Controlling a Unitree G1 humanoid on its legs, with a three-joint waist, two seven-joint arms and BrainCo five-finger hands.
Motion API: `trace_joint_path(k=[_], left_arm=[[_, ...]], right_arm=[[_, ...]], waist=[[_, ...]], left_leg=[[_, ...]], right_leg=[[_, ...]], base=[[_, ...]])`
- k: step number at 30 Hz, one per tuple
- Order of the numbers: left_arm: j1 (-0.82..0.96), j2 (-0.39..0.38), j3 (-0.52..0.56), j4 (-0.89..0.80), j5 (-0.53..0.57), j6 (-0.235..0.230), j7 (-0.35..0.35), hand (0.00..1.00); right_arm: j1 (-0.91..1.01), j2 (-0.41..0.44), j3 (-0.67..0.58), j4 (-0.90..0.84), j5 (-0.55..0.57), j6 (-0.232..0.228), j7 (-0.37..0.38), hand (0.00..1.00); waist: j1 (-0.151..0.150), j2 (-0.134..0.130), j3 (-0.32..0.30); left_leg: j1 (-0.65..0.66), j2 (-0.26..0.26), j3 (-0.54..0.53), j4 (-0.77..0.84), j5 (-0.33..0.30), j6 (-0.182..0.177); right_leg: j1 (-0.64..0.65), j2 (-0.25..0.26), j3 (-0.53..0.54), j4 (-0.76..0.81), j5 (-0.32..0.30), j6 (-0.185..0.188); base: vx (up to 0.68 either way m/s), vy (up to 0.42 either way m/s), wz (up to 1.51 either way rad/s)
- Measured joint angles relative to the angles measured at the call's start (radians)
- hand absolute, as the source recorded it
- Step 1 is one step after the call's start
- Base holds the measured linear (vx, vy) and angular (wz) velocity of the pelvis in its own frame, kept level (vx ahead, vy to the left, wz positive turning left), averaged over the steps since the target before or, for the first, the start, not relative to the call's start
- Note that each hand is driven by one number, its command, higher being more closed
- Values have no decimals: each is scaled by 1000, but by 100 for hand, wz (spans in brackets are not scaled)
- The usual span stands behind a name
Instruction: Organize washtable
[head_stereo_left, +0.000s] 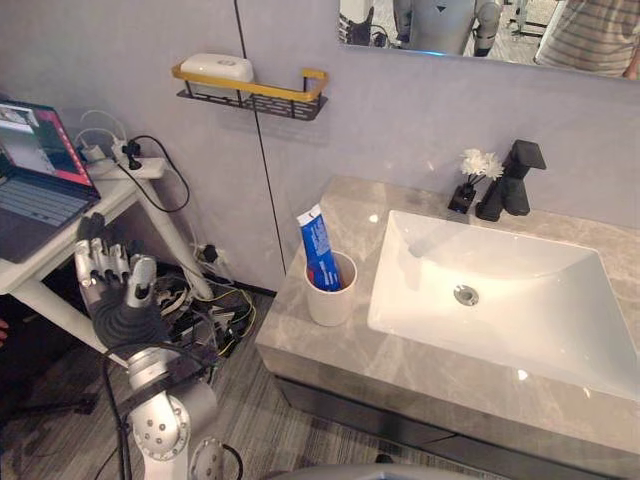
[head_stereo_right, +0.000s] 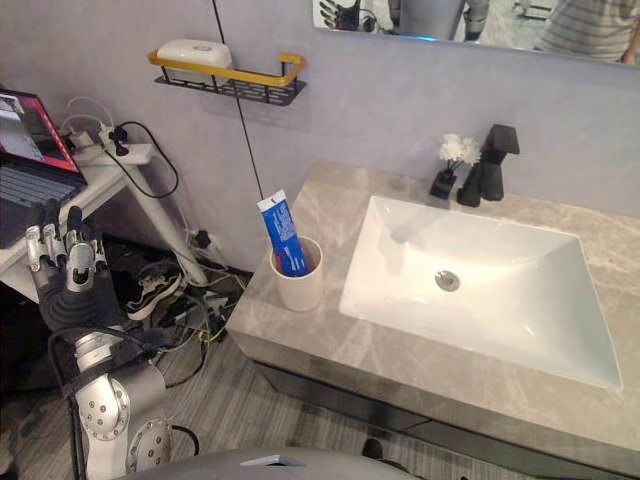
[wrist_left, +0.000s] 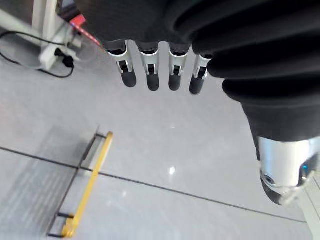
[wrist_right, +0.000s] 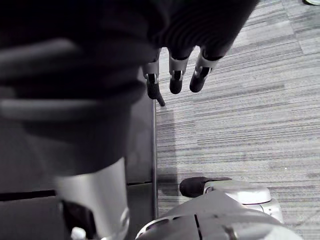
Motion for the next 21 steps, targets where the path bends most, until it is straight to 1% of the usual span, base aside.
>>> trace_joint_path(k=[2, 4, 6, 8, 9, 13, 17, 19, 21], left_arm=[[0, 19, -21, -7, 0, 0, -16, 100], [-1, 30, -49, -19, 1, 0, -29, 100], [-1, 52, -91, -19, 40, 1, -39, 100], [-1, 70, -116, -19, 50, 1, -52, 100], [-1, 79, -126, -19, 73, 2, -58, 100], [0, 108, -162, -19, 79, 3, -72, 100], [1, 130, -204, -17, 82, 4, -77, 100], [1, 142, -226, -15, 106, 5, -77, 100], [1, 146, -242, -15, 111, 5, -78, 100]], right_arm=[[0, -2, 0, 2, 0, 0, 1, 0], [0, -2, 0, 2, 0, 0, 1, 0], [-1, -4, 3, 2, 0, 0, 1, 0], [-2, -6, 5, 3, 0, -1, 1, 0], [-4, -6, 6, 3, 0, -1, 1, 0], [-8, -8, 9, 3, 0, -1, 2, 0], [-9, -12, 14, 3, 0, -2, 2, 0], [-10, -16, 15, 5, 0, -3, 2, 0], [-21, -21, 17, 30, 0, -11, 1, 0]], waist=[[-3, 6, -7], [-3, 3, -8], [-5, 4, -8], [-8, 5, -8], [-11, 6, -8], [-20, 7, -9], [-24, 12, -10], [-25, 17, -13], [-25, 19, -14]], left_leg=[[-12, 0, 0, 4, 0, 0], [-18, -1, -1, 11, 0, 0], [-19, -1, -1, 12, 0, 0], [-19, -1, 1, 11, 0, 0], [-20, -2, 2, 12, 0, 0], [-24, -2, 3, 12, 0, 0], [-25, -2, 2, 12, 0, 0], [-25, -2, 2, 12, 0, 0], [-26, -2, 0, 12, 0, 0]], right_leg=[[-9, 0, 0, 0, 1, 0], [-12, 1, 1, 0, 6, -4], [-13, 1, 2, 0, 6, -4], [-15, 1, 5, 0, 6, -4], [-16, 1, 7, 0, 6, -4], [-20, 1, 9, 0, 6, -4], [-21, 1, 10, 0, 6, -4], [-21, 1, 9, 0, 6, -4], [-21, 1, 7, 0, 6, -4]], base=[[0, 0, 0], [0, 0, 0], [0, 0, 0], [5, 2, -2], [9, 3, -4], [0, 0, 0], [0, 0, 0], [0, 0, 0], [-2, -1, 2]])
